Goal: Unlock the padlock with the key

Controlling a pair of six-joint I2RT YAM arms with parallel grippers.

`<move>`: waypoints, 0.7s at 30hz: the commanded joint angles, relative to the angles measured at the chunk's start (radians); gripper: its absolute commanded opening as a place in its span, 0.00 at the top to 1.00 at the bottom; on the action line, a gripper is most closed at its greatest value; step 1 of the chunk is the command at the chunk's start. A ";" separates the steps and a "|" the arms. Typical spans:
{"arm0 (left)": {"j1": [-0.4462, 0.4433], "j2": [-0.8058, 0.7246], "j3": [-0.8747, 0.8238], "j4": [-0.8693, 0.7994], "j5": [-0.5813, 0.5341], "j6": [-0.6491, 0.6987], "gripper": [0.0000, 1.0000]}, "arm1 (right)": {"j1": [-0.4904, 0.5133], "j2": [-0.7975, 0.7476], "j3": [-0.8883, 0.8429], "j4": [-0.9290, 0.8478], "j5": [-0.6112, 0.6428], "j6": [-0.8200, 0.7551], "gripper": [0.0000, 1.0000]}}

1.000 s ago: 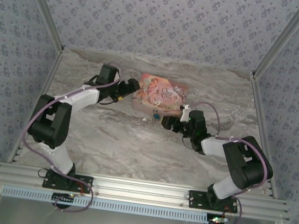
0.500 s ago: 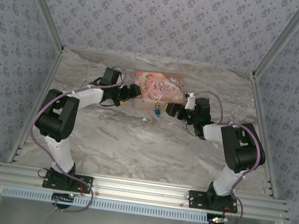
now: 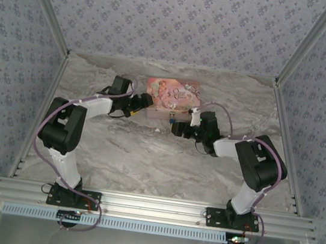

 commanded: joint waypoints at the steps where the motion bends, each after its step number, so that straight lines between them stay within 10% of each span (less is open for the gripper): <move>1: 0.000 0.005 -0.025 -0.027 -0.029 0.005 0.10 | 0.053 -0.038 0.008 -0.094 0.217 -0.074 0.32; 21: 0.000 0.005 -0.041 -0.007 -0.026 -0.012 0.10 | -0.064 0.134 0.055 0.246 -0.177 -0.016 0.34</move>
